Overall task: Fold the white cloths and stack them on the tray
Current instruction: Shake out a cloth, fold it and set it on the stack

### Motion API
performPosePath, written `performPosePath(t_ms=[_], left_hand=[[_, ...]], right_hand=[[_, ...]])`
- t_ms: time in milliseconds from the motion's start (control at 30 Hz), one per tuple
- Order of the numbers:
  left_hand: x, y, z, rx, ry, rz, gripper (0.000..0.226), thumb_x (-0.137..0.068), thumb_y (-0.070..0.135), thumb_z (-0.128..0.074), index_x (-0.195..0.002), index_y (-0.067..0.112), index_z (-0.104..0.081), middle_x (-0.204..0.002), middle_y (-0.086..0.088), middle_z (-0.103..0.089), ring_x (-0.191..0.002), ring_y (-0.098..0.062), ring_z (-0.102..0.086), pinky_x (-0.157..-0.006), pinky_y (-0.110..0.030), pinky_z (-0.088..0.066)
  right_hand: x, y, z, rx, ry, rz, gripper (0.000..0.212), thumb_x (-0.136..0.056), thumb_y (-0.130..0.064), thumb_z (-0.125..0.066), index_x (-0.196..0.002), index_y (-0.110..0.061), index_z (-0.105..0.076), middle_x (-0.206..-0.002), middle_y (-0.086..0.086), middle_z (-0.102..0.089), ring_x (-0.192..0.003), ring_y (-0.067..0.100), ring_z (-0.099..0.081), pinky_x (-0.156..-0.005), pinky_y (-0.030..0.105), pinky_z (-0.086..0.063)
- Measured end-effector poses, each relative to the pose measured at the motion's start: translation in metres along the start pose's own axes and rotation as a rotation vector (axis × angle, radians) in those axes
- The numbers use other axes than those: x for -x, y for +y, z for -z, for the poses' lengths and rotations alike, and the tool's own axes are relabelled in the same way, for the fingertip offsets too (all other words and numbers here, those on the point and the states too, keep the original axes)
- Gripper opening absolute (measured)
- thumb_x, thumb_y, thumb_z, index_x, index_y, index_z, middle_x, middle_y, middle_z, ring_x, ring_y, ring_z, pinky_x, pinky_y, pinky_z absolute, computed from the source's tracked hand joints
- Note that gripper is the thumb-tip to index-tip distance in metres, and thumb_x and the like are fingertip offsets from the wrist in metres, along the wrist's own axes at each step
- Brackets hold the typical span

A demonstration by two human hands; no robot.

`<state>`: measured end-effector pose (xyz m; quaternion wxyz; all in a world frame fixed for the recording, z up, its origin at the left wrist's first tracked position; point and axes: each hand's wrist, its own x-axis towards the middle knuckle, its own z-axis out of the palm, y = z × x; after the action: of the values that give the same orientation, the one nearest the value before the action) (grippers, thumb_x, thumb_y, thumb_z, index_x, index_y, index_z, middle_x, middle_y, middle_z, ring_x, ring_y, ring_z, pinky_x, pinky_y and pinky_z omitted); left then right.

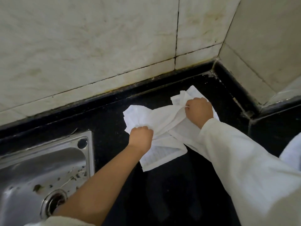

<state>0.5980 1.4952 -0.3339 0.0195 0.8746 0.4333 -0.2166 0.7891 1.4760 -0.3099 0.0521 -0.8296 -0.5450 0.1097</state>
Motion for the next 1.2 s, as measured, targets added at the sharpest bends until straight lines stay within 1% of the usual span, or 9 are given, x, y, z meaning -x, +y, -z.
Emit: performPosePath(t_ms=[100,200,367,467,600,733,867,1033,1200], left_hand=[[0.011,-0.006,0.018,0.174,0.105,0.06,0.024,-0.096,0.008,-0.037,-0.103,0.005,-0.06,-0.106,-0.009,-0.06,-0.096,-0.025,-0.06,-0.071,-0.028,-0.043],[0.036,-0.013,0.056,0.453,0.37,0.072,0.021,-0.097,0.015,-0.036,-0.087,0.008,-0.053,-0.073,0.001,-0.049,-0.076,-0.023,-0.054,-0.057,-0.028,-0.036],[0.1,0.021,0.119,0.721,0.611,-0.191,0.016,-0.096,0.013,-0.039,-0.082,0.009,-0.044,-0.063,0.006,-0.036,-0.059,-0.013,-0.038,-0.051,-0.026,-0.026],[0.134,0.065,0.144,0.738,0.605,-0.384,0.013,-0.097,0.012,-0.038,-0.084,0.011,-0.042,-0.066,0.0,-0.042,-0.068,-0.022,-0.042,-0.059,-0.029,-0.029],[0.174,0.152,0.156,0.656,0.568,-0.627,0.024,-0.098,0.018,-0.037,-0.099,0.001,-0.055,-0.096,-0.02,-0.059,-0.09,-0.032,-0.054,-0.073,-0.038,-0.038],[0.216,0.246,0.147,0.623,0.528,-0.857,0.025,-0.098,0.018,-0.039,-0.102,0.0,-0.056,-0.104,-0.019,-0.061,-0.098,-0.033,-0.055,-0.075,-0.036,-0.038],[0.26,0.33,0.114,0.468,0.345,-1.134,0.023,-0.096,0.018,-0.043,-0.097,0.001,-0.059,-0.096,-0.014,-0.063,-0.091,-0.029,-0.056,-0.074,-0.032,-0.039],[0.285,0.399,0.047,0.074,-0.1,-1.262,0.017,-0.095,0.017,-0.047,-0.094,0.006,-0.06,-0.082,0.003,-0.052,-0.082,-0.015,-0.049,-0.067,-0.025,-0.036],[0.297,0.445,-0.003,-0.396,-0.571,-1.183,0.008,-0.093,0.013,-0.047,-0.085,0.014,-0.051,-0.076,0.009,-0.046,-0.079,-0.012,-0.048,-0.067,-0.022,-0.037]], right_hand=[[0.023,0.004,0.027,-0.122,0.001,0.009,0.026,-0.092,-0.006,-0.043,-0.097,0.004,-0.066,-0.103,0.021,-0.066,-0.098,0.034,-0.06,-0.074,0.032,-0.041],[0.057,0.009,0.066,-0.135,0.064,-0.013,0.027,-0.091,-0.007,-0.044,-0.099,0.005,-0.066,-0.105,0.023,-0.064,-0.1,0.037,-0.058,-0.082,0.036,-0.047],[0.145,0.024,0.133,-0.13,0.22,-0.14,0.029,-0.089,0.002,-0.041,-0.104,0.004,-0.066,-0.108,0.026,-0.064,-0.103,0.039,-0.058,-0.087,0.038,-0.047],[0.211,0.055,0.164,-0.086,0.355,-0.267,0.029,-0.088,0.002,-0.043,-0.106,0.004,-0.065,-0.111,0.027,-0.062,-0.105,0.039,-0.057,-0.088,0.037,-0.046],[0.32,0.121,0.183,-0.098,0.516,-0.535,0.031,-0.086,0.004,-0.043,-0.107,0.003,-0.065,-0.114,0.028,-0.062,-0.109,0.039,-0.056,-0.09,0.035,-0.044],[0.439,0.176,0.177,-0.086,0.621,-0.732,0.031,-0.088,0.005,-0.041,-0.107,0.004,-0.065,-0.113,0.027,-0.062,-0.108,0.039,-0.055,-0.091,0.036,-0.043],[0.564,0.214,0.136,-0.05,0.566,-0.861,0.031,-0.088,0.004,-0.044,-0.11,0.004,-0.066,-0.112,0.028,-0.062,-0.108,0.039,-0.056,-0.093,0.037,-0.041],[0.662,0.24,0.052,-0.16,0.117,-0.932,0.033,-0.088,0.0,-0.046,-0.113,-0.006,-0.066,-0.118,0.016,-0.062,-0.115,0.032,-0.055,-0.101,0.036,-0.042],[0.698,0.266,0.008,-0.339,-0.303,-0.821,0.03,-0.087,-0.001,-0.045,-0.107,-0.005,-0.068,-0.113,0.01,-0.067,-0.107,0.026,-0.06,-0.087,0.027,-0.044]])
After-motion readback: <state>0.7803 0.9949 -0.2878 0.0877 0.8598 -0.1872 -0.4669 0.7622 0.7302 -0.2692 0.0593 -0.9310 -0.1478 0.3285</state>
